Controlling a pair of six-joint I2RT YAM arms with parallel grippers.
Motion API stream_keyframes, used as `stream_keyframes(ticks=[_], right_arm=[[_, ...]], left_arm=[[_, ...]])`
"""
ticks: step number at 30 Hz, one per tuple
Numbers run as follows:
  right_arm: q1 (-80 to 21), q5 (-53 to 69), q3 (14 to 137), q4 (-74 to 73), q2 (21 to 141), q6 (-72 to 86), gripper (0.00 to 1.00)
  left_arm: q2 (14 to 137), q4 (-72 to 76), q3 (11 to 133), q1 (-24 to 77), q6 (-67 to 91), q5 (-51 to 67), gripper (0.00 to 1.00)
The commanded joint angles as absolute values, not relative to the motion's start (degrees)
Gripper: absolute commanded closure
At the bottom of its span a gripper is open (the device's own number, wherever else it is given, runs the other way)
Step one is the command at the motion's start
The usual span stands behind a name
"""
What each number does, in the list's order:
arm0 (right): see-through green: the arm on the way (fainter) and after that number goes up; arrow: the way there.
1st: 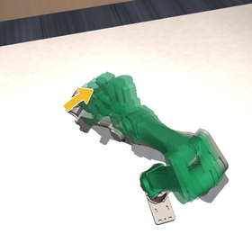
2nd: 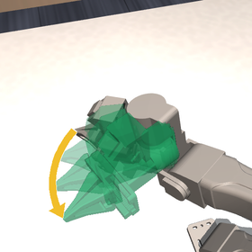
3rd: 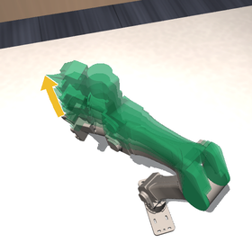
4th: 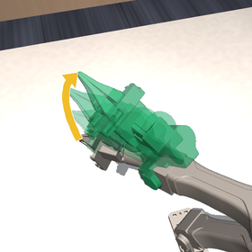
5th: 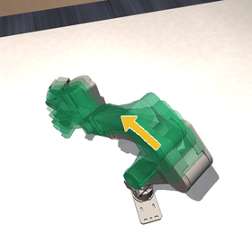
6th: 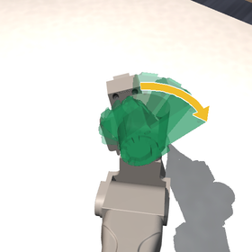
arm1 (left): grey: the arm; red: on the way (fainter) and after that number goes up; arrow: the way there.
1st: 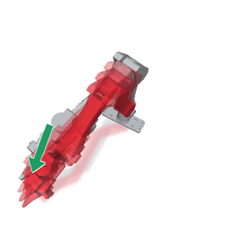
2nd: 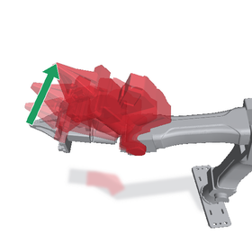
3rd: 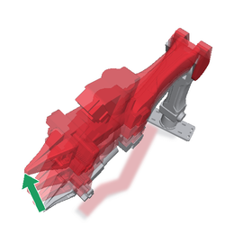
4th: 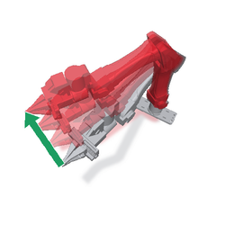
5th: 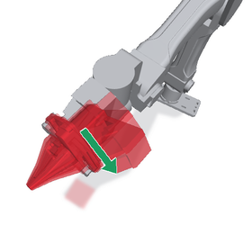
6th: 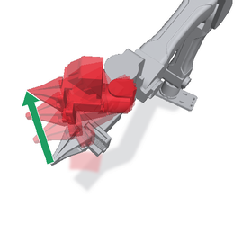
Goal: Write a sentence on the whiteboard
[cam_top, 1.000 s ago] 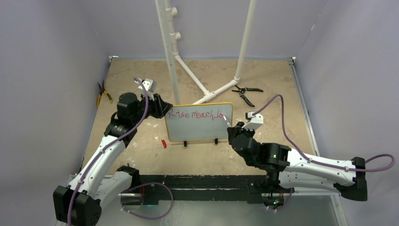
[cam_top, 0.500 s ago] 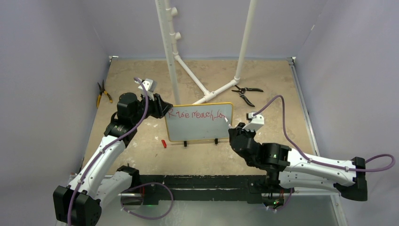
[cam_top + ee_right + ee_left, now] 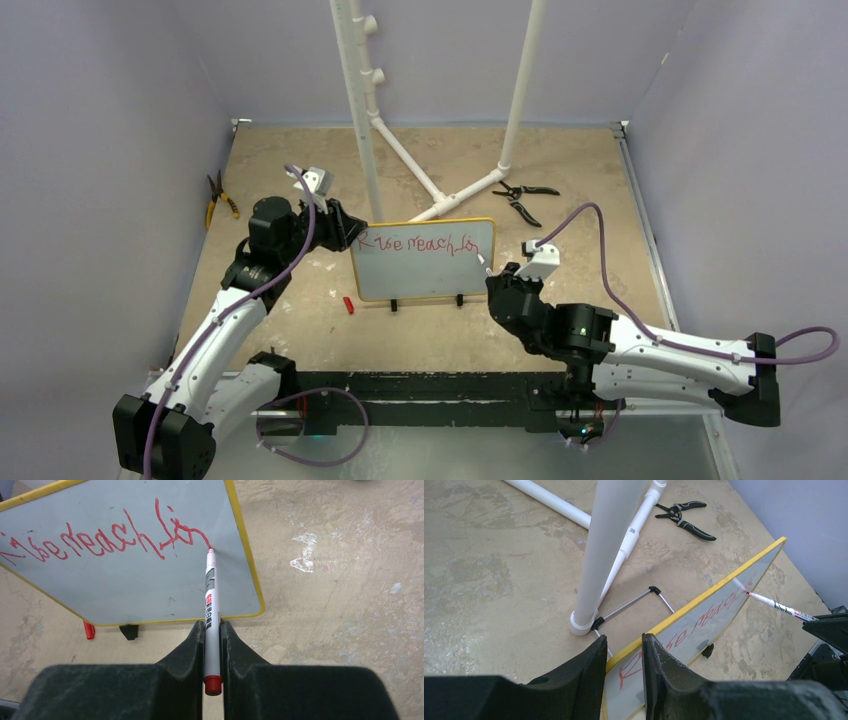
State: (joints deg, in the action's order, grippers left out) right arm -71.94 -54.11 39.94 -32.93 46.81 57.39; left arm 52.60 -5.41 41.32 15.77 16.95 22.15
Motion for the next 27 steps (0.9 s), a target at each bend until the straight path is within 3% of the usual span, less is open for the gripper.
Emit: stream_keyframes(ticks=[1, 27], right_arm=[[-71.8, -57.54, 41.76, -30.29, 46.36, 56.08, 1.0], [-71.78, -62.53, 43.68, -33.63, 47.64, 59.28, 1.0]], left_arm=[[51.86, -5.34, 40.35, 15.73, 17.59, 23.47, 0.7], [51.86, -5.28, 40.34, 15.73, 17.43, 23.29, 0.7]])
